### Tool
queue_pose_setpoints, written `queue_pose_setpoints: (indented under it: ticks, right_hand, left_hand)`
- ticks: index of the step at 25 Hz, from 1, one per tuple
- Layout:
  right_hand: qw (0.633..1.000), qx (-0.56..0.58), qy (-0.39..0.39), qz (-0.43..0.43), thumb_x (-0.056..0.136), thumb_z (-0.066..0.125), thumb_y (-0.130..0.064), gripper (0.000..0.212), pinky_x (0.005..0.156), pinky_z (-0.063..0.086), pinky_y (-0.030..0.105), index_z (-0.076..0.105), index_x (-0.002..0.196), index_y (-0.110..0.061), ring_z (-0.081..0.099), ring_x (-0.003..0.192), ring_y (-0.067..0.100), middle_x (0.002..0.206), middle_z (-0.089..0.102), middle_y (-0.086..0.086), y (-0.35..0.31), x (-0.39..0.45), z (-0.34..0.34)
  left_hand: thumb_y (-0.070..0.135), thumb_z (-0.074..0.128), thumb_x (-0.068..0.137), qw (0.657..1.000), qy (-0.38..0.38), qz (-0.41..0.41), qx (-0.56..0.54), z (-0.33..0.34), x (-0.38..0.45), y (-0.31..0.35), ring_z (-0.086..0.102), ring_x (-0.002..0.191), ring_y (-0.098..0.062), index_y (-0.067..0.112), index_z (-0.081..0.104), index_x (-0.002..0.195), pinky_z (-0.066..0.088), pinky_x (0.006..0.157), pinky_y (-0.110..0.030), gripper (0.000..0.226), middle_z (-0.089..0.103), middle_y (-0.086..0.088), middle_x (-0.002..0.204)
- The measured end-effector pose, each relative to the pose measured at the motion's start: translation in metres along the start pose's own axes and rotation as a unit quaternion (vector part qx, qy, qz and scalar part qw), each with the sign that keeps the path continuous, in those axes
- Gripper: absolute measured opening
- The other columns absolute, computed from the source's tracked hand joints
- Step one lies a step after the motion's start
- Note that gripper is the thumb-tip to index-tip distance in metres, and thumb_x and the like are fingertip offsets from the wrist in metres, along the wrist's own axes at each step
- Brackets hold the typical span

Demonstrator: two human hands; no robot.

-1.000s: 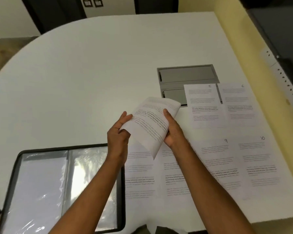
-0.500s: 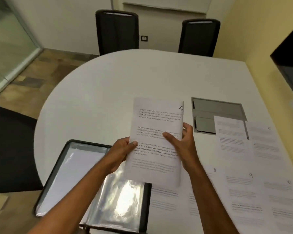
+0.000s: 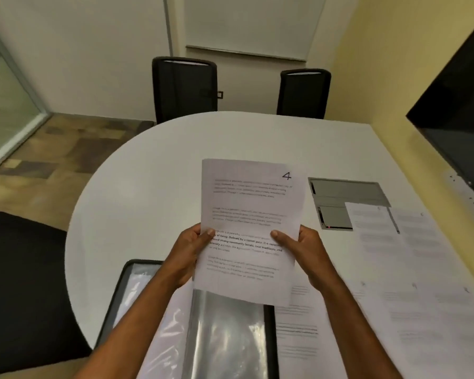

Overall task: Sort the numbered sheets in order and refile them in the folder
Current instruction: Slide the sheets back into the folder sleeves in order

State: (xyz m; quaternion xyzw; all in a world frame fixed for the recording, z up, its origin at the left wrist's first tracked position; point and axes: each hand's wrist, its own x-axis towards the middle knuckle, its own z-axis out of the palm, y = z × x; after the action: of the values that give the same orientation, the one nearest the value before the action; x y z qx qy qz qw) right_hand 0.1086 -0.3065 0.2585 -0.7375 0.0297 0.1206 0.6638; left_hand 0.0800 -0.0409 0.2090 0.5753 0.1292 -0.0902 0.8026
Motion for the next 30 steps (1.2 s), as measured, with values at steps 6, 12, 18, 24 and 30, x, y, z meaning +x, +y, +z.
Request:
queue_pose_setpoints:
  ticks: [6, 12, 18, 24, 30]
  right_hand:
    - [0.994, -0.027, 0.103, 0.009, 0.094, 0.074, -0.023, 0.021, 0.086, 0.063, 0.041, 0.074, 0.115, -0.02, 0.077, 0.092, 0.017, 0.104, 0.079, -0.003, 0.036, -0.013, 0.029]
    - [0.972, -0.018, 0.235, 0.009, 0.098, 0.07, -0.028, 0.016, 0.088, 0.062, 0.037, 0.07, 0.113, -0.03, 0.074, 0.096, 0.011, 0.106, 0.078, -0.008, 0.063, -0.029, 0.028]
    - [0.943, -0.023, 0.331, 0.034, 0.098, 0.069, -0.025, 0.036, 0.101, 0.055, 0.041, 0.065, 0.133, -0.018, 0.07, 0.111, 0.013, 0.12, 0.074, -0.005, 0.091, -0.062, 0.008]
    - [0.938, -0.042, 0.331, 0.093, 0.098, 0.068, -0.025, 0.04, 0.105, 0.053, 0.043, 0.061, 0.138, -0.02, 0.069, 0.114, 0.012, 0.124, 0.072, -0.006, 0.124, -0.087, 0.0]
    - [0.941, -0.031, 0.313, 0.123, 0.099, 0.067, -0.022, 0.041, 0.103, 0.055, 0.042, 0.059, 0.139, -0.02, 0.07, 0.112, 0.011, 0.124, 0.072, -0.006, 0.15, -0.074, 0.005]
  left_hand:
    - [0.023, 0.055, 0.105, 0.999, -0.008, -0.01, 0.04, -0.029, 0.008, -0.018, 0.073, 0.092, -0.022, 0.014, 0.067, 0.124, 0.06, 0.073, -0.035, 0.024, 0.077, -0.007, 0.111]
    - [0.023, 0.056, 0.104, 0.98, 0.036, -0.082, 0.178, -0.061, 0.054, -0.104, 0.069, 0.091, -0.019, 0.017, 0.071, 0.109, 0.055, 0.08, -0.032, 0.016, 0.075, -0.006, 0.111]
    - [0.025, 0.063, 0.098, 0.83, -0.087, -0.013, 0.551, -0.08, 0.094, -0.225, 0.051, 0.134, -0.032, 0.01, 0.06, 0.136, 0.039, 0.11, -0.037, 0.041, 0.056, -0.011, 0.145]
    - [0.025, 0.07, 0.093, 0.667, -0.104, 0.061, 0.735, -0.072, 0.079, -0.267, 0.033, 0.149, -0.04, 0.004, 0.039, 0.154, 0.044, 0.101, -0.052, 0.072, 0.027, -0.016, 0.166]
    - [0.008, 0.085, 0.067, 0.658, -0.09, 0.116, 0.739, -0.067, 0.073, -0.261, 0.061, 0.116, -0.036, 0.011, 0.07, 0.099, 0.049, 0.081, -0.047, 0.035, 0.064, -0.014, 0.132]
